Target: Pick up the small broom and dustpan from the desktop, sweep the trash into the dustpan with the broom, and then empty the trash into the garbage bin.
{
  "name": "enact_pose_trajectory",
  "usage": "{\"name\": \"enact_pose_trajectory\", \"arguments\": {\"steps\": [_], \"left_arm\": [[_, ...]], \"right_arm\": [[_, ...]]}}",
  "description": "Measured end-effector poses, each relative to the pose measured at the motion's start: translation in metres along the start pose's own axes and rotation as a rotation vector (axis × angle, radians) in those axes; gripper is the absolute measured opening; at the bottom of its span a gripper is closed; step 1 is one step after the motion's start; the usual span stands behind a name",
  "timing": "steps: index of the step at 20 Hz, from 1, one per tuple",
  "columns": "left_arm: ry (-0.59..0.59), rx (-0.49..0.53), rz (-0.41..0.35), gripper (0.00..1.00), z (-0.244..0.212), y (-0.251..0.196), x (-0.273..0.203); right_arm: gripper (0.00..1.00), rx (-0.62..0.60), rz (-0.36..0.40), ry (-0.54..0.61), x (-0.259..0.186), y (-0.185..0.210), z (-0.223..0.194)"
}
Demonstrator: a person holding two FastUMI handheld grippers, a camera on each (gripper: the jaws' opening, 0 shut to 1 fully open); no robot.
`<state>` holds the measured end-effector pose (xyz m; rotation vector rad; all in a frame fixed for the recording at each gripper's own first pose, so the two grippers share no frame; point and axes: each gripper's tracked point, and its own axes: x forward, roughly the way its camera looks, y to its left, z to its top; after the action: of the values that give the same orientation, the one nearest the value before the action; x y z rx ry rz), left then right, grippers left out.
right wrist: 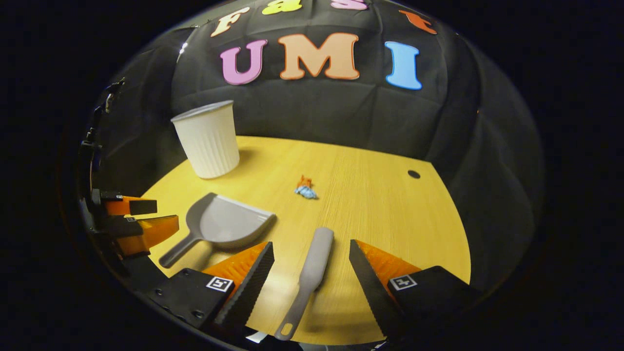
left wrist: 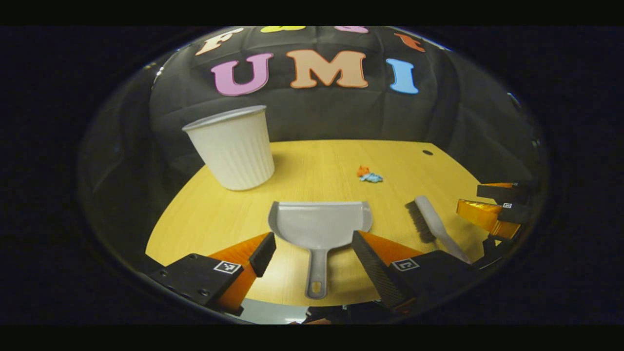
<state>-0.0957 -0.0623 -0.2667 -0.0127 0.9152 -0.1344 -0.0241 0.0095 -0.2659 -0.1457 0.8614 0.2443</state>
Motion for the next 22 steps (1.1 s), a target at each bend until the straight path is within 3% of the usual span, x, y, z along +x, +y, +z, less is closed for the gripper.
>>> {"name": "enact_pose_trajectory", "arguments": {"steps": [6, 10, 13, 14, 15, 17, 18, 20, 21, 22], "left_arm": [[0.188, 0.007, -0.041, 0.96, -0.048, -0.006, 0.021], [0.286, -0.001, -0.063, 0.96, -0.066, -0.004, 0.03], [0.325, 0.007, -0.081, 0.99, -0.075, -0.005, 0.036], [0.334, 0.011, -0.084, 0.94, -0.077, -0.004, 0.039], [0.342, 0.014, -0.092, 0.92, -0.079, -0.004, 0.043], [0.368, 0.017, -0.099, 0.91, -0.084, -0.005, 0.048], [0.379, 0.011, -0.103, 0.86, -0.086, -0.005, 0.05], [0.375, 0.0, -0.098, 0.75, -0.085, -0.002, 0.053], [0.373, 0.001, -0.091, 0.54, -0.087, 0.001, 0.056], [0.376, 0.0, -0.091, 0.41, -0.085, 0.001, 0.059]], "right_arm": [[1.0, -0.004, 0.026, 0.269, 0.025, 0.006, -0.063], [0.98, 0.06, 0.055, 0.445, 0.039, 0.011, -0.092], [0.84, 0.068, 0.054, 0.508, 0.044, 0.011, -0.095], [0.79, 0.058, 0.051, 0.518, 0.046, 0.01, -0.097], [0.65, 0.049, 0.049, 0.526, 0.048, 0.011, -0.097], [0.61, 0.031, 0.05, 0.553, 0.052, 0.012, -0.1], [0.59, 0.017, 0.046, 0.557, 0.053, 0.012, -0.101], [0.36, -0.043, 0.0, 0.543, 0.056, 0.002, -0.099], [0.29, -0.062, 0.012, 0.542, 0.056, 0.002, -0.099], [0.28, -0.067, 0.011, 0.538, 0.055, 0.002, -0.099]]}}
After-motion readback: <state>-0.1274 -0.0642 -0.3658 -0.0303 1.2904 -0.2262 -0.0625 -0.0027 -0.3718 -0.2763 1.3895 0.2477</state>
